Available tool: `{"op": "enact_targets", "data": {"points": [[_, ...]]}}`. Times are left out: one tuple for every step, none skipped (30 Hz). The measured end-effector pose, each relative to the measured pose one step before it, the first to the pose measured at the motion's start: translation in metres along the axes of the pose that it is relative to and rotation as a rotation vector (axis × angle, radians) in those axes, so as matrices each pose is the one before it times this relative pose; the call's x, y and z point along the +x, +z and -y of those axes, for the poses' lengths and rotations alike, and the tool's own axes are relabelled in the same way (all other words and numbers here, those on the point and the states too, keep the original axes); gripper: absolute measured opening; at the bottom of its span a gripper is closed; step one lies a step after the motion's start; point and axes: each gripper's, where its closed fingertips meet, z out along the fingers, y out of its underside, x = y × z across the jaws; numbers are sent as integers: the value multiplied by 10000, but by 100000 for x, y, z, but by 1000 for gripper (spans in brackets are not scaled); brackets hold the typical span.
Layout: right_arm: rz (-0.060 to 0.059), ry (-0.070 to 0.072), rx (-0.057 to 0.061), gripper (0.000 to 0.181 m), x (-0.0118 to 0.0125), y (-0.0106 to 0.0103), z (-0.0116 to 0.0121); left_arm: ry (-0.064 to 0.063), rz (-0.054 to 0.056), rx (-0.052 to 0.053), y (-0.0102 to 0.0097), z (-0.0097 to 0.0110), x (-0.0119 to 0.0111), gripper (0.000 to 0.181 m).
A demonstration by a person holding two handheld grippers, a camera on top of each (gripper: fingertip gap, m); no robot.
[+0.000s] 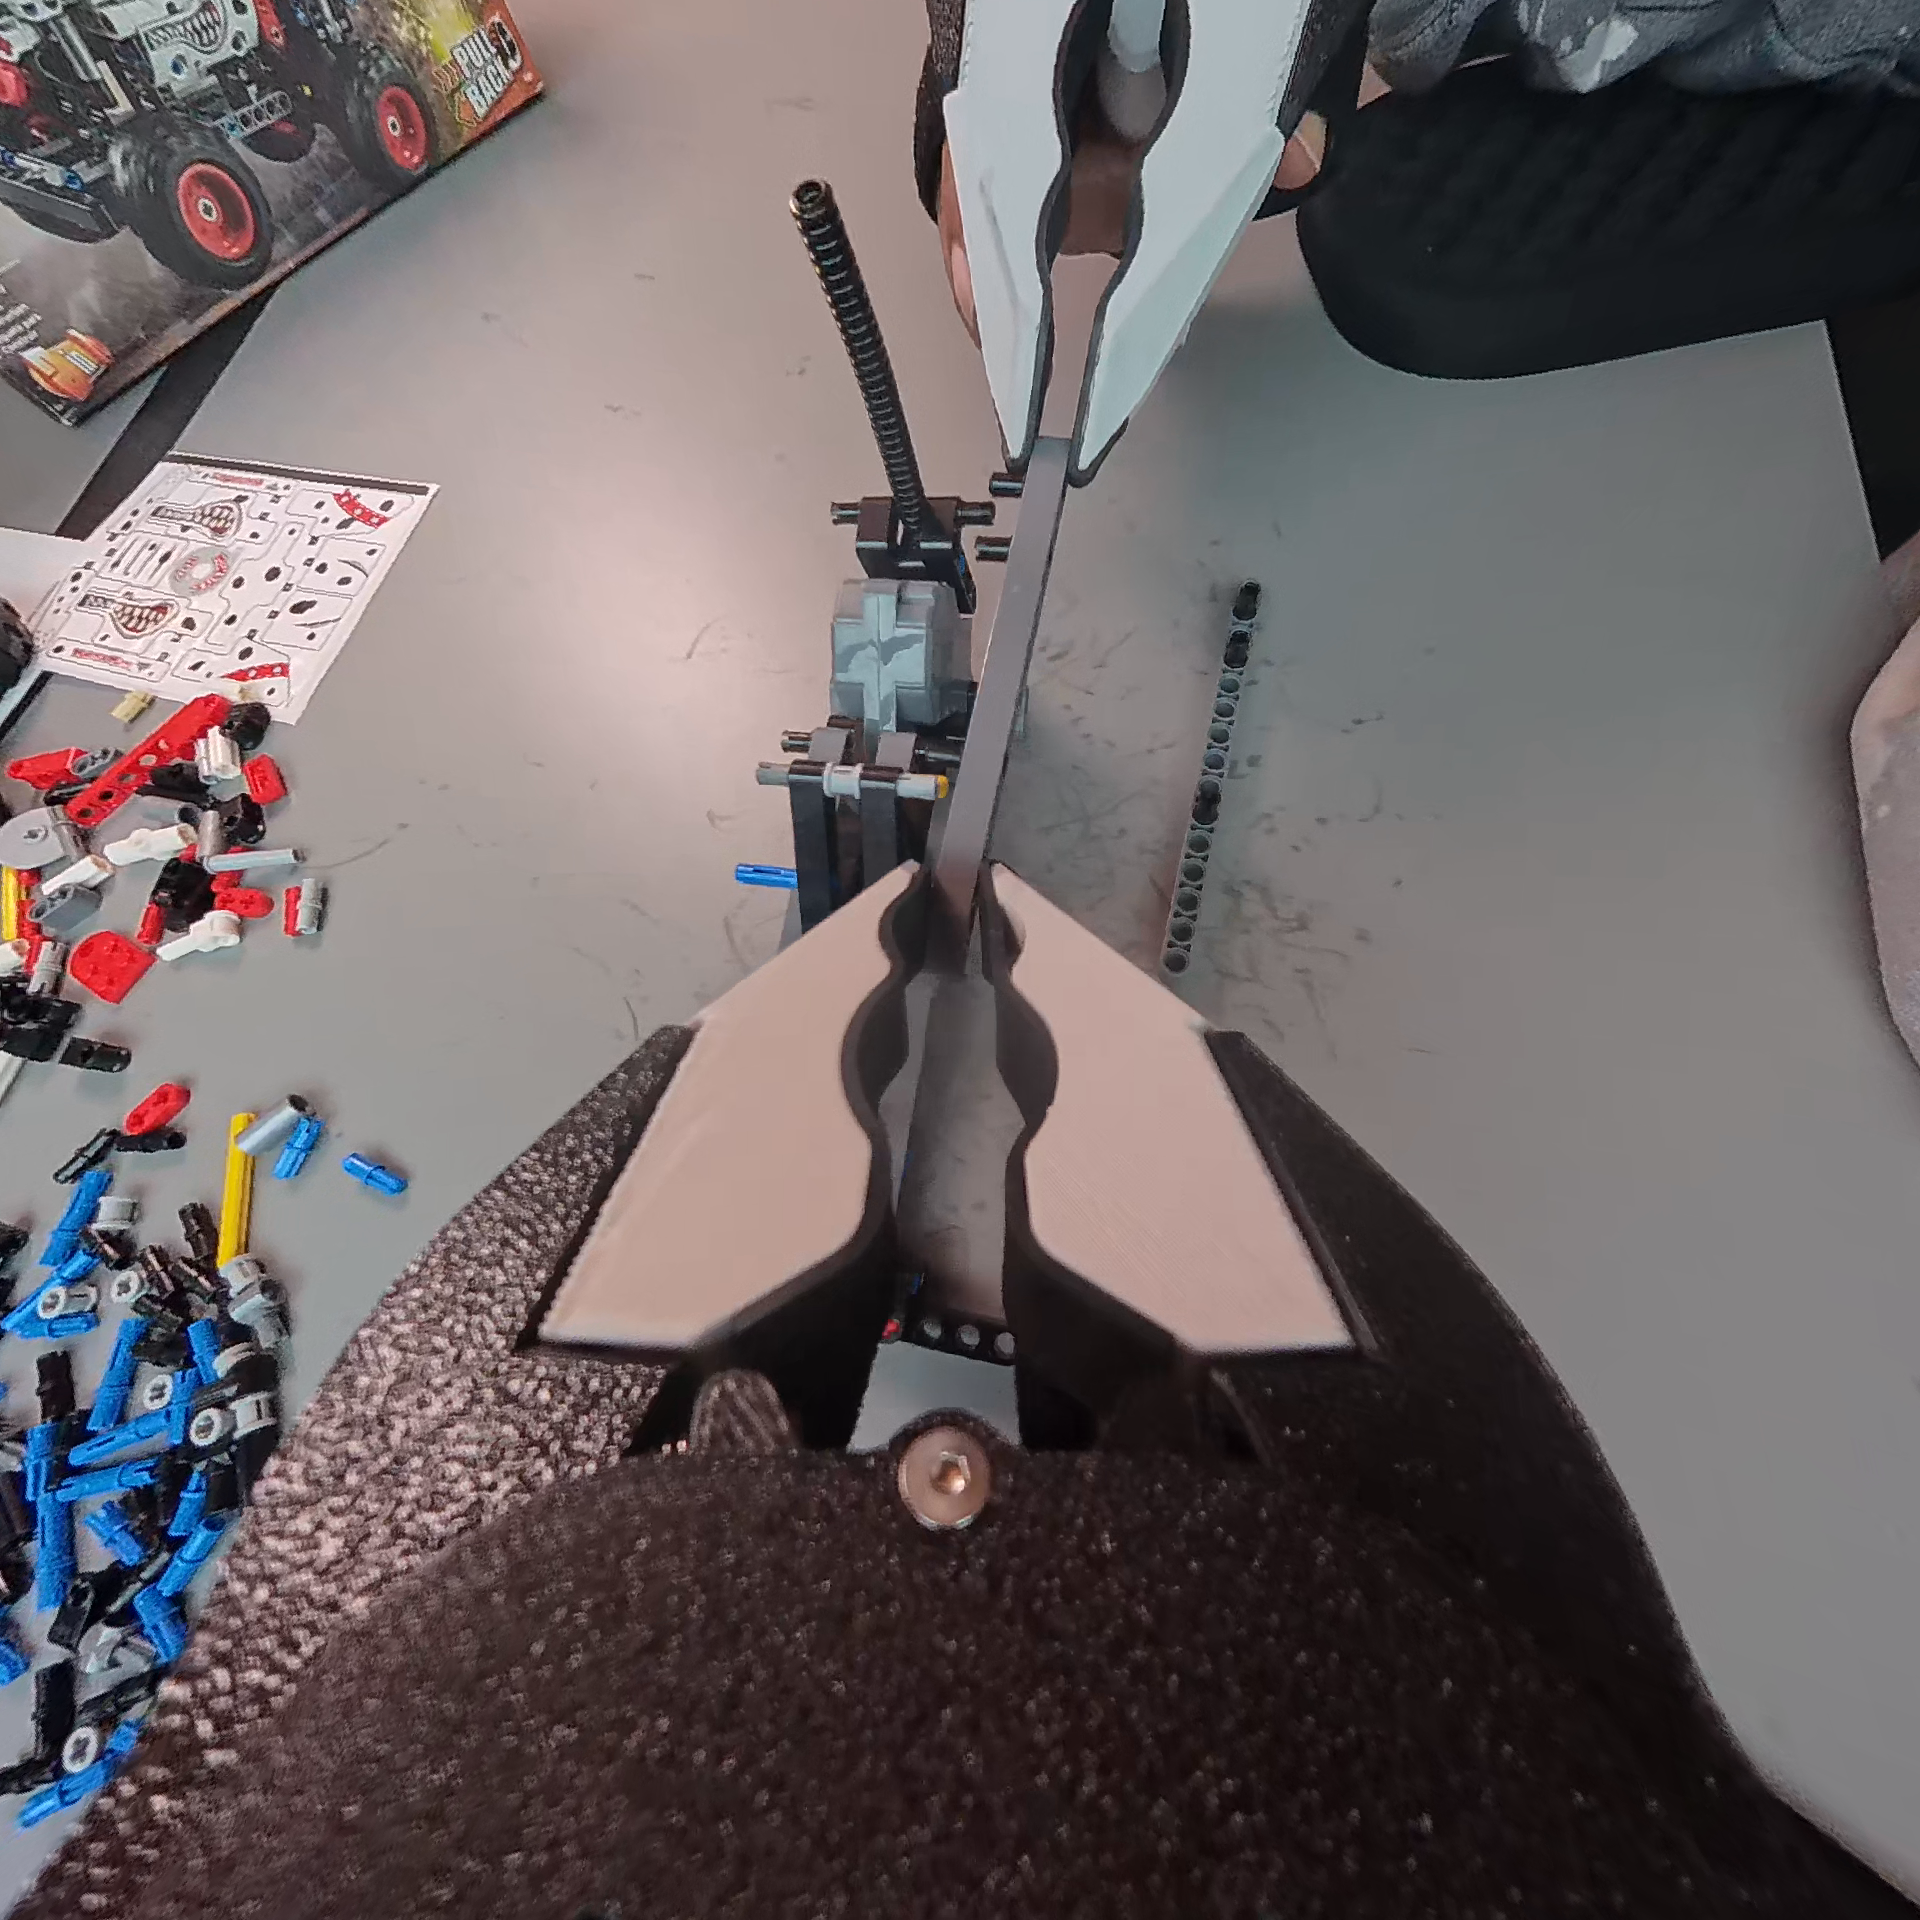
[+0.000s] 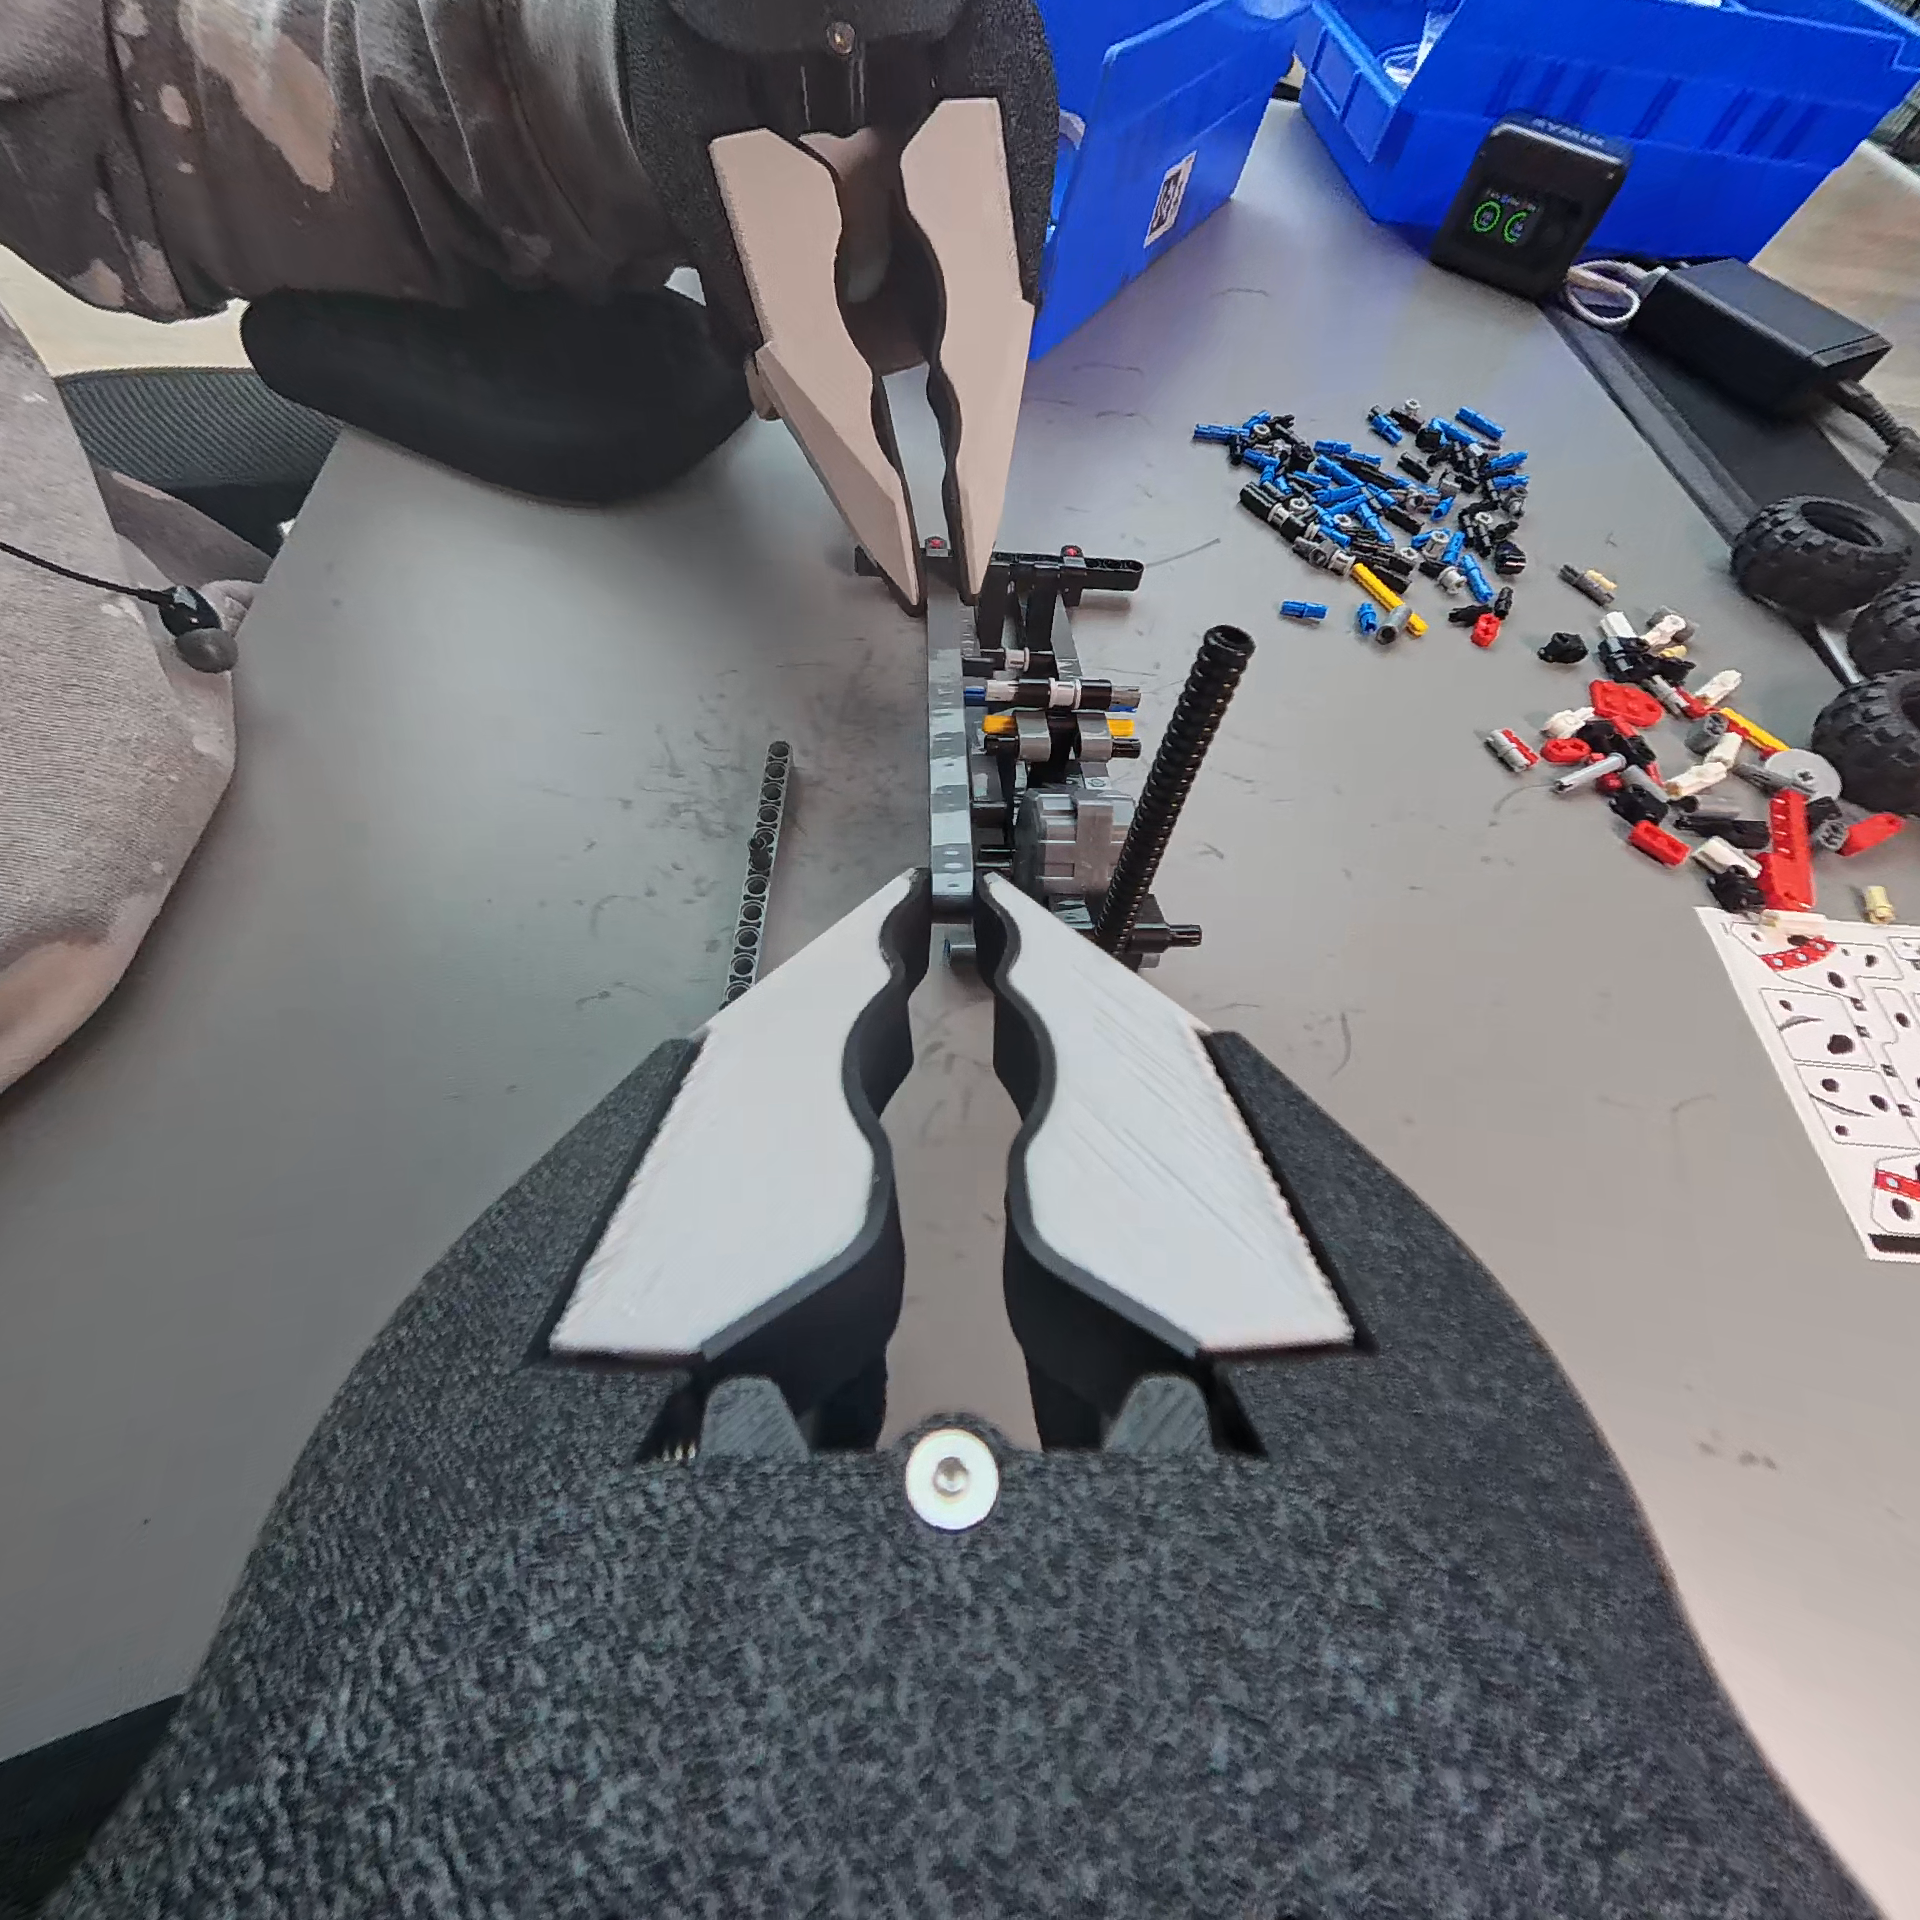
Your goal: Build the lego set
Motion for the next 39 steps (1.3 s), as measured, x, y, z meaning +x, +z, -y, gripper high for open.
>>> {"op": "enact_targets", "data": {"points": [[-51, -20, 25, 7, 79, -28, 34, -3, 58, 31, -24, 26, -134, 11], [-32, -11, 19, 7, 60, -27, 27, -5, 52, 27, -27, 20, -125, 11], [-38, 5, 19, 7, 88, -29, 22, -8, 42, 32, -34, 33, -102, 11], [-27, 10, 27, 7, 60, -15, 27, -9, 29, 40, -46, 46, -70, 11], [-11, 14, 26, 7, 29, -4, 33, -6, 16, 28, -32, 48, -42, 11], [-40, -4, 25, 7, 64, 6, 28, 1, 23, 10, -33, 20, -49, 11], [-48, -16, 20, 7, 76, 18, 19, 11, 38, 9, -11, 12, -62, 11], [-20, -4, 1, 7, 34, 14, -3, 5, 18, 3, -15, -9, -34, 11], [-20, 5, -3, 7, 31, 23, -15, -12, -3, -10, 22, -46, -2, 11], [-5, 9, 0, 8, 13, 32, -31, -5, 5, -15, 24, -58, -4, 10], [-9, 11, -5, 8, 12, 44, -40, 9, 16, -17, 29, -69, -27, 10], [-22, 3, -19, 8, 36, 51, -74, 8, 8, -13, 7, -54, -4, 10], [-16, -2, -32, 8, 21, 65, -79, -8, -39, -16, 6, -47, 65, 10], [-17, -2, -13, 8, 15, 57, -51, -11, -43, -11, -25, -39, 71, 10], [-11, 3, 9, 8, 8, 45, -12, 7, 19, 12, -32, -10, -22, 10], [6, 9, 9, 8, -13, 24, -1, 11, 23, 19, -34, -1, -8, 10], [11, 5, 3, 8, -16, 15, 0, -9, -15, 14, -37, 1, 36, 10], [-1, -1, 1, 8, 5, -2, -23, -18, -7, 28, -21, 23, 24, 10], [-19, -8, -1, 8, 26, 0, -22, -2, 19, 40, -19, 27, -7, 10], [-24, -9, 8, 8, 31, -7, -5, 11, 18, 22, 2, 16, 5, 10], [-33, -10, 12, 8, 36, -5, 13, 22, 24, 2, 11, -6, -5, 10], [-52, -18, 17, 8, 73, -14, 12, 38, 30, 2, 16, -10, 6, 10], [-63, -18, 22, 8, 86, -23, 25, 44, 8, 6, 7, -1, 24, 10], [-50, -9, 20, 8, 89, -33, 13, 40, 15, 39, -16, 51, 22, 10], [-50, 4, 29, 8, 85, -38, 20, 29, 21, 78, -40, 102, -9, 9], [-38, 9, 42, 8, 73, -50, 49, 10, -12, 79, -50, 91, 23, 9], [-20, -2, 48, 8, 39, -60, 53, -2, -19, 66, -46, 74, -2, 9], [7, -32, 43, 9, -7, -100, 57, 8, -9, 50, -35, 16, -28, 9], [40, -60, -1, 13, -33, -222, 19, 6, -39, 17, -42, -56, 5, 9], [73, -27, -13, 18, -36, -355, 31, -13, -58, 7, -61, -95, 14, 9], [138, 37, 47, 21, -102, -463, 110, -23, -44, 35, -72, -77, -3, 9], [100, 59, 105, 24, -45, -502, 153, -35, -54, 37, -88, -61, 10, 9], [-54, 33, 111, 24, 184, -477, 110, -31, -60, 9, -67, -86, 15, 9], [-79, 15, 4, 24, 235, -378, -87, -6, -28, -4, -53, -82, -8, 9], [-87, 27, -100, 25, 238, -257, -278, -1, -28, -21, -28, -83, -16, 9], [-116, 31, -106, 26, 281, -118, -322, -1, -48, -50, -19, -102, 31, 9], [-47, 49, -76, 27, 156, 1, -289, 6, -60, -85, -9, -139, 47, 9], [15, 86, -64, 28, 35, 99, -250, 9, -80, -120, -28, -180, 93, 9], [17, 74, -87, 31, 21, 195, -245, 22, -37, -100, -77, -143, 44, 9]]}}
